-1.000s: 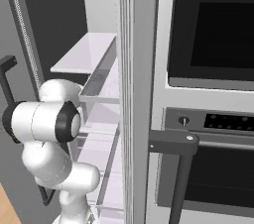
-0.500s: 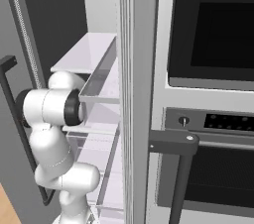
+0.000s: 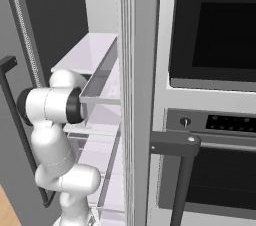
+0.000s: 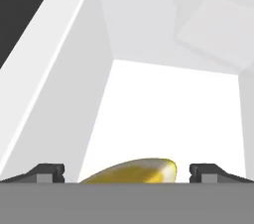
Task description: Grab a lemon wedge from the fridge and one ice cube from the ice bowl, and put them in the glass of lemonade.
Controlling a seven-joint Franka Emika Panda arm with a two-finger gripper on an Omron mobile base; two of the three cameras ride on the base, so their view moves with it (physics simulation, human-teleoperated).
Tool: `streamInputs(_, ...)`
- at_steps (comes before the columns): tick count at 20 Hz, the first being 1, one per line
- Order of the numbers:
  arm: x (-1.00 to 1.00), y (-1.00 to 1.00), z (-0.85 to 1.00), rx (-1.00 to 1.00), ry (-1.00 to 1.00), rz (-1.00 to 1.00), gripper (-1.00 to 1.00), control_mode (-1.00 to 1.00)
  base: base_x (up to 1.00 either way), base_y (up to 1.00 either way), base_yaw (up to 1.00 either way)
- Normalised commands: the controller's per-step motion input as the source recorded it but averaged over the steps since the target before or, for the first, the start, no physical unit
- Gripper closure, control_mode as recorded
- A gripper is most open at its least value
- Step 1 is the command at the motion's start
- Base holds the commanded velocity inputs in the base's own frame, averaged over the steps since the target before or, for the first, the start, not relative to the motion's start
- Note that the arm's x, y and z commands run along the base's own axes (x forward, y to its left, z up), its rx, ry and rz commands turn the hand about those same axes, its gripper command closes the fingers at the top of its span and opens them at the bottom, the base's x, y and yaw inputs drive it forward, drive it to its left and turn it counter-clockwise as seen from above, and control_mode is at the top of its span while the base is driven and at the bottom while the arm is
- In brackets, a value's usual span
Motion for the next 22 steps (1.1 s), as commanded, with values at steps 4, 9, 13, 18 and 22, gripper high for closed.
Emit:
streamInputs(4,-0.35,-0.06,-0.04,0.00,0.00,-0.01,-1.00,-1.00,0.00,0.00,0.00)
streamInputs(9,0.02,0.00,-0.01,0.00,0.00,-0.11,-1.00,-1.00,0.00,0.00,0.00)
streamInputs(13,0.17,0.06,0.00,0.00,0.00,-0.09,-1.00,-1.00,0.00,0.00,0.00)
streamInputs(18,-0.16,0.00,-0.11,0.00,0.00,-0.10,-1.00,-1.00,0.00,0.00,0.00)
streamInputs(22,-0.11,0.00,0.00,0.00,0.00,-0.12,-1.00,-1.00,0.00,0.00,0.00)
